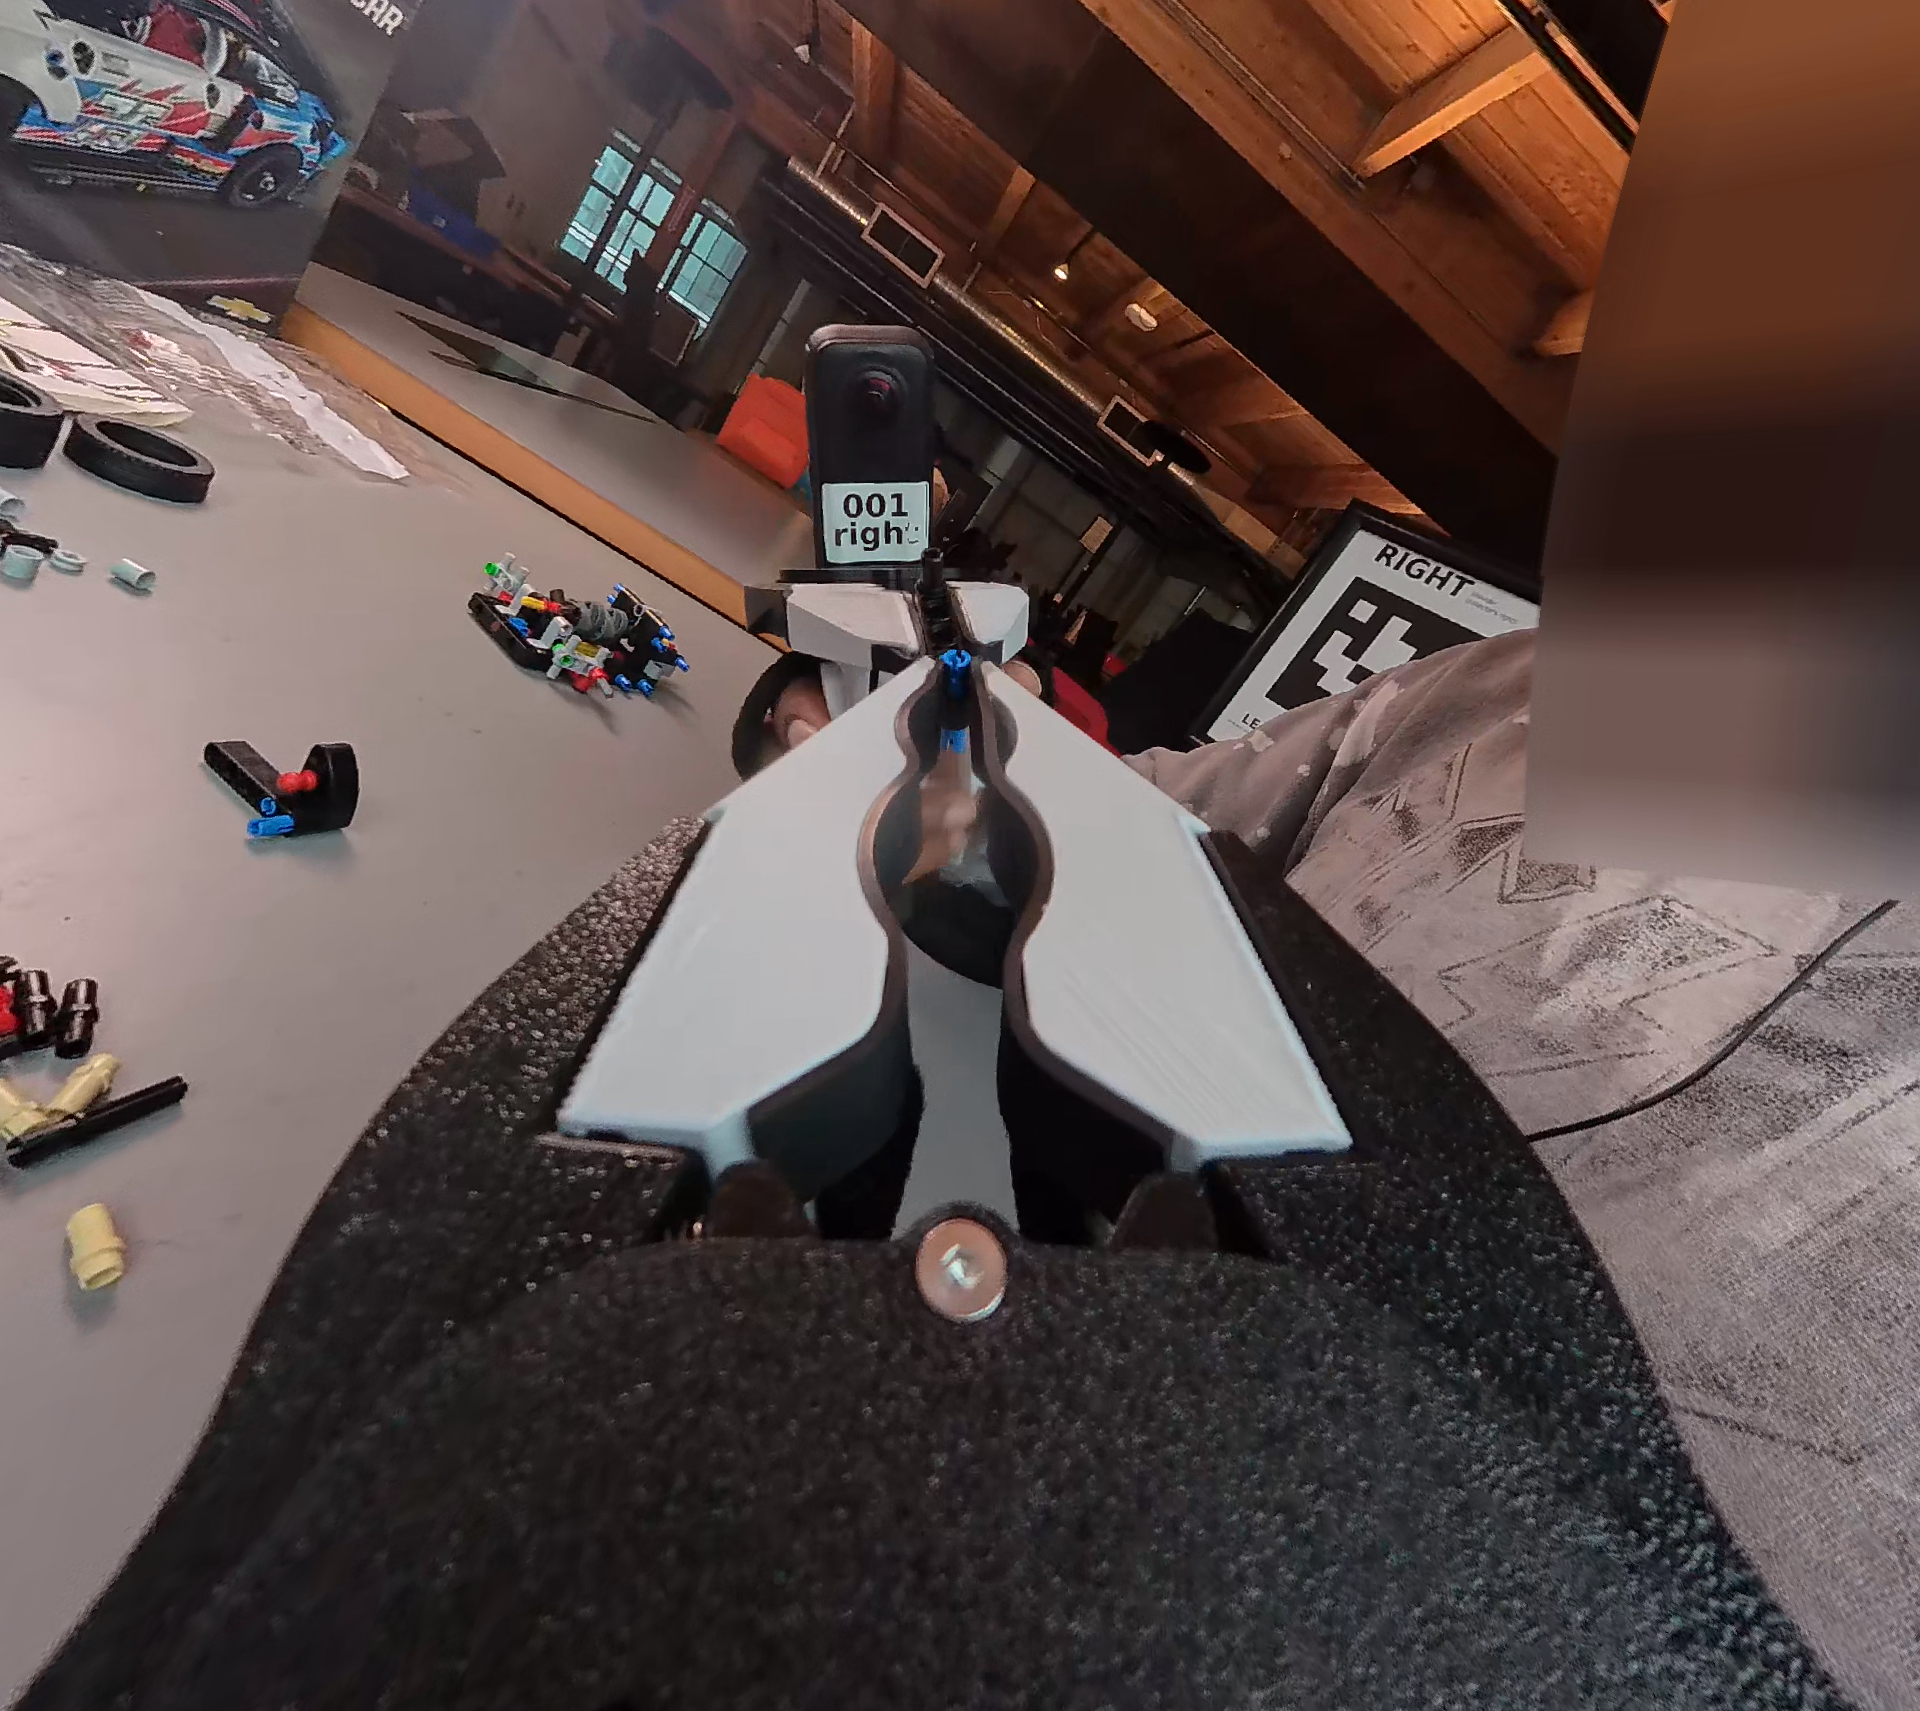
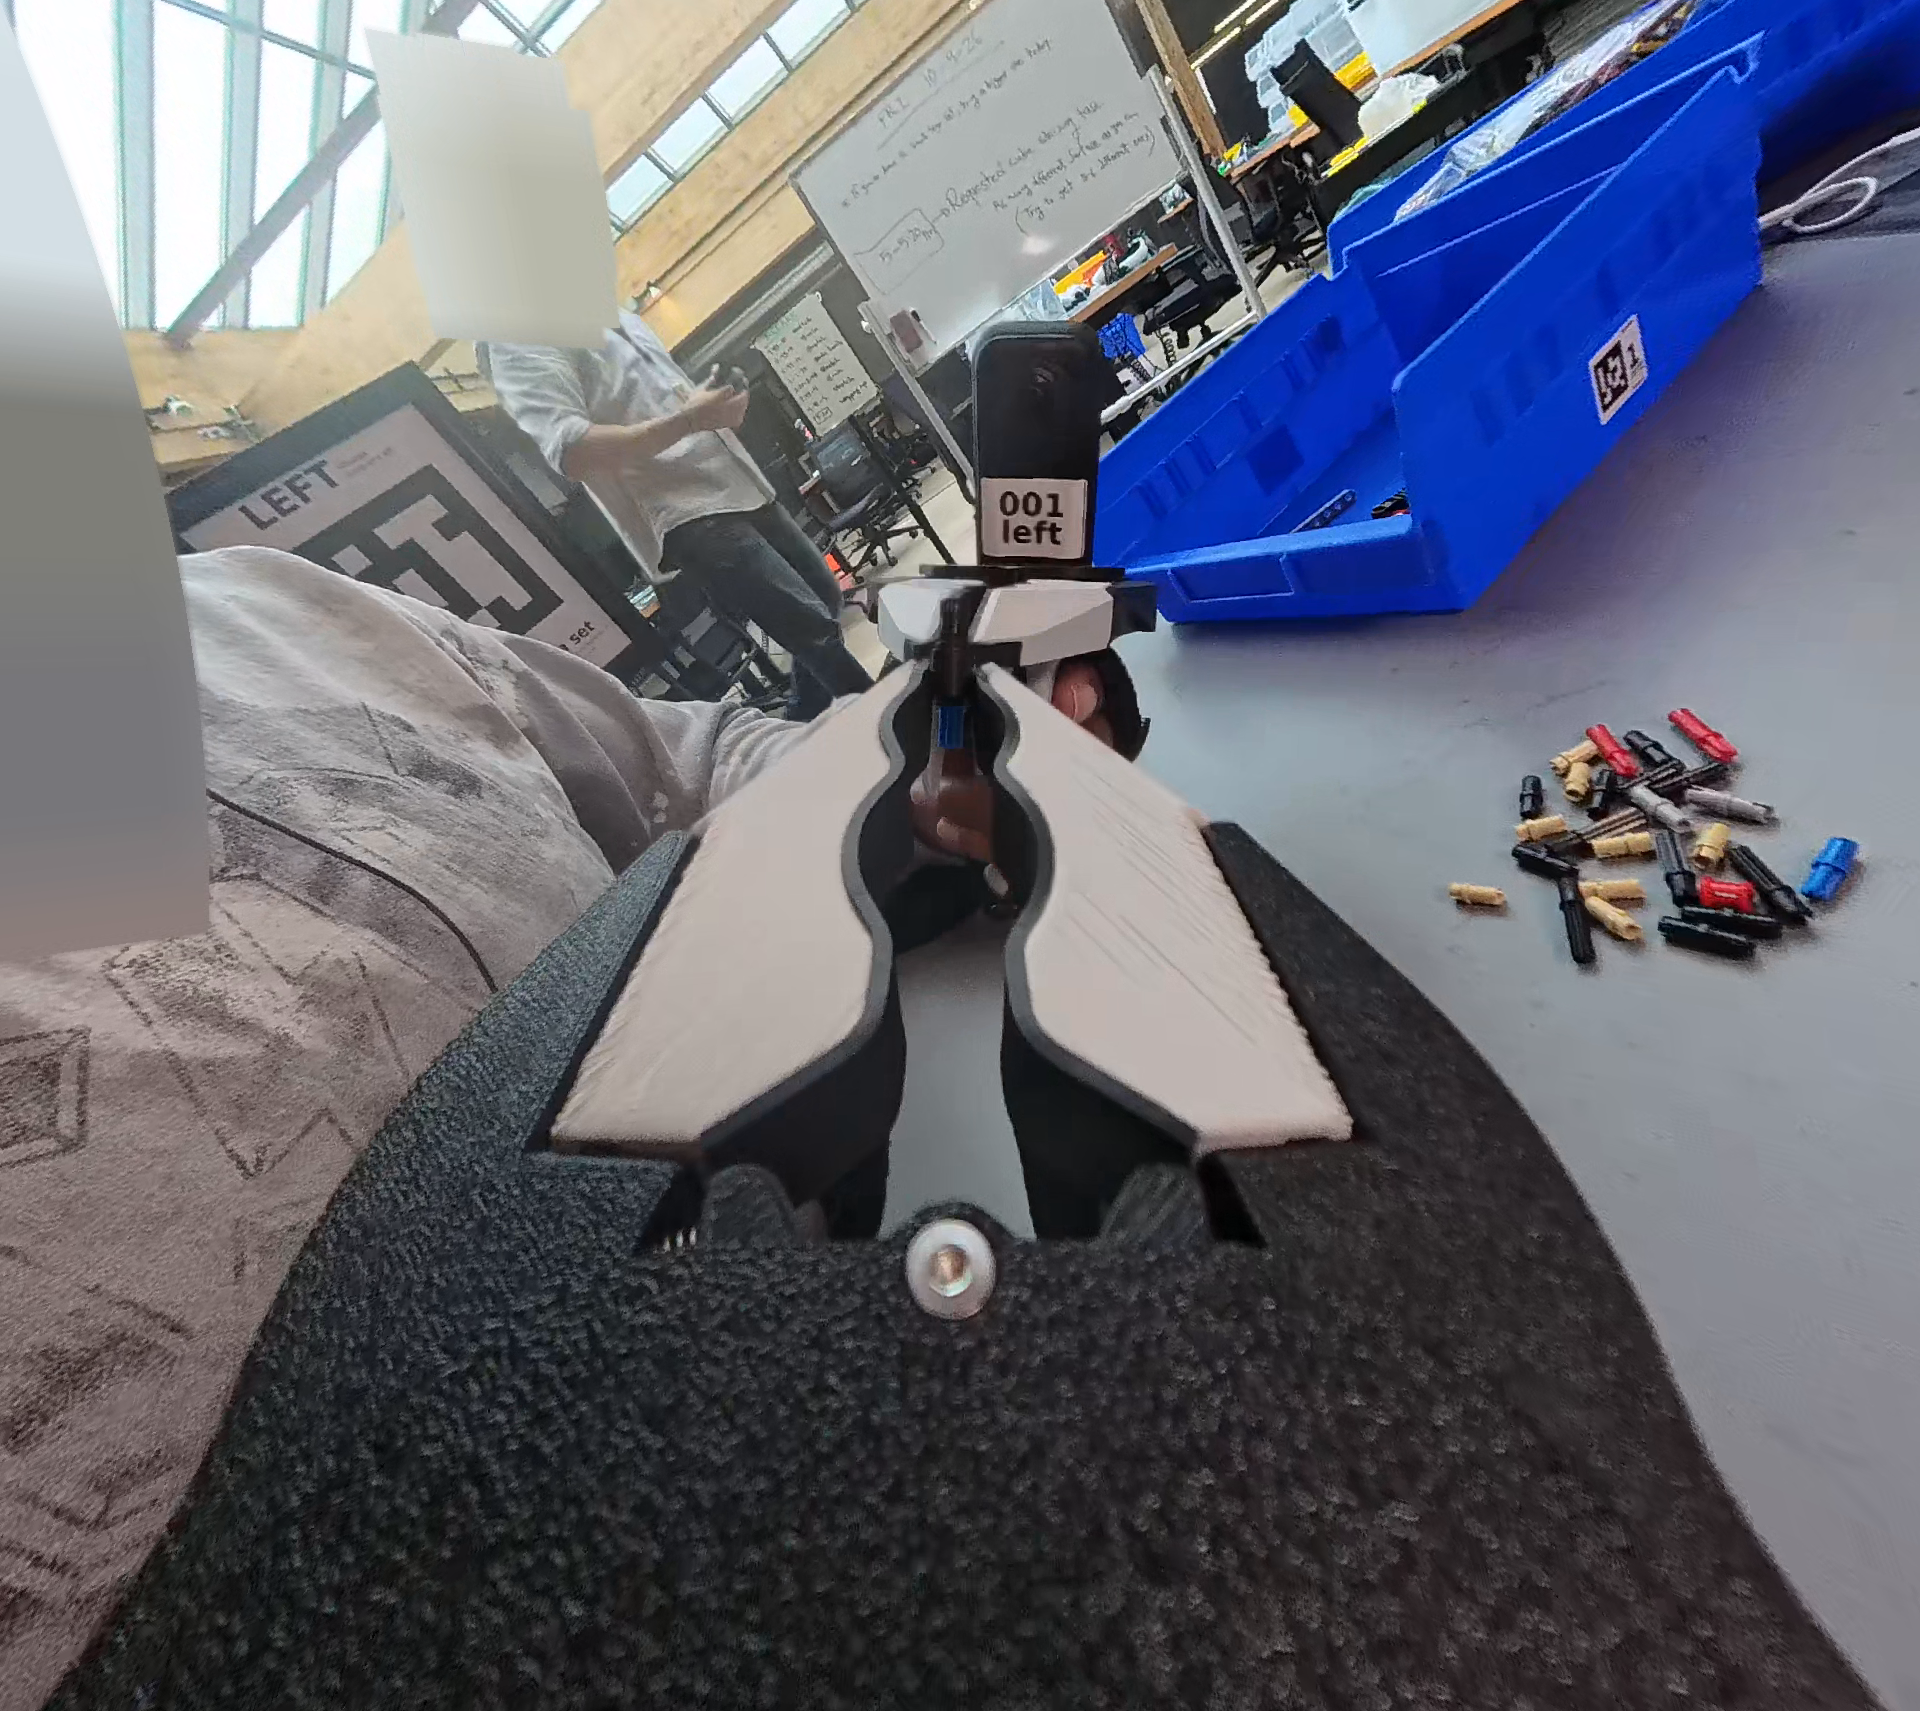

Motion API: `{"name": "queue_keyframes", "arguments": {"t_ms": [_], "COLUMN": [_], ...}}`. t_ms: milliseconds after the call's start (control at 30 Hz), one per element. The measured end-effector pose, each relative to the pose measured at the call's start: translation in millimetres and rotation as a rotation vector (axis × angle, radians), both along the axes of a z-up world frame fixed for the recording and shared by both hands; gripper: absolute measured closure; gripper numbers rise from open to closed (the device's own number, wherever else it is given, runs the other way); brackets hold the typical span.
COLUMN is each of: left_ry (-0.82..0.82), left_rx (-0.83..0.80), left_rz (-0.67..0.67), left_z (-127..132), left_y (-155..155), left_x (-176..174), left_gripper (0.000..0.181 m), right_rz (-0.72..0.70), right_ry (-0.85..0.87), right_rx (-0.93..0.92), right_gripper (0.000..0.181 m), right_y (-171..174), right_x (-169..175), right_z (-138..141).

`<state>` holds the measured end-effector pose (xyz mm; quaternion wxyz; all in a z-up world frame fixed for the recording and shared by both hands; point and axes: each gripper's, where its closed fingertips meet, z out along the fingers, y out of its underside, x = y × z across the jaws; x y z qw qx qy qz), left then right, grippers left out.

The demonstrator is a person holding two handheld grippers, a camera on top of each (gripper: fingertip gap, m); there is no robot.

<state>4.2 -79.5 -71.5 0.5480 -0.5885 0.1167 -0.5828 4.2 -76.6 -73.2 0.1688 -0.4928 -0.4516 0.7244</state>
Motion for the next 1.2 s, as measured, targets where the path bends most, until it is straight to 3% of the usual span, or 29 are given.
{"name": "queue_keyframes", "arguments": {"t_ms": [33,233,400,500,567,667,733,833,933,1033,1200], "left_ry": [-0.001,-0.013,-0.022,0.08,0.214,0.424,0.516,0.597,0.644,0.647,0.634], "left_rx": [-0.002,-0.037,-0.073,-0.109,-0.141,-0.126,-0.088,-0.01,0.0,-0.018,0.004], "left_rz": [0.0,0.009,0.007,-0.041,-0.065,-0.126,-0.159,-0.14,-0.133,-0.139,-0.086], "left_z": [0.1,-2.4,-2.8,-15.3,-31.9,-50.8,-56.1,-57.4,-64.7,-70.0,-67.5], "left_y": [-0.2,2.8,8.8,5.4,3.6,-4.8,-11.4,-13.4,-13.7,-14.9,-11.6], "left_x": [-0.2,-1.2,-3.5,2.0,8.2,19.9,26.2,33.6,39.6,42.2,40.7], "left_gripper": [0.18,0.18,0.179,0.163,0.162,0.16,0.161,0.181,0.181,0.168,0.181], "right_rz": [-0.002,-0.009,-0.005,0.052,0.085,0.136,0.177,0.227,0.248,0.237,0.207], "right_ry": [-0.008,-0.062,-0.074,-0.212,-0.272,-0.291,-0.293,-0.334,-0.37,-0.399,-0.345], "right_rx": [0.016,0.114,-0.08,0.156,0.439,0.696,0.71,0.722,0.726,0.726,0.702], "right_gripper": [0.174,0.173,0.174,0.174,0.174,0.174,0.174,0.174,0.174,0.174,0.174], "right_y": [-0.2,0.5,6.6,0.1,-4.6,-10.0,-13.1,-14.1,-15.5,-12.6,-14.9], "right_x": [-0.2,-0.6,-4.1,-2.1,2.1,9.7,15.8,23.4,27.1,27.6,24.8], "right_z": [-0.9,-7.5,-8.0,-32.6,-46.7,-46.6,-39.3,-40.8,-45.9,-51.8,-43.0]}}
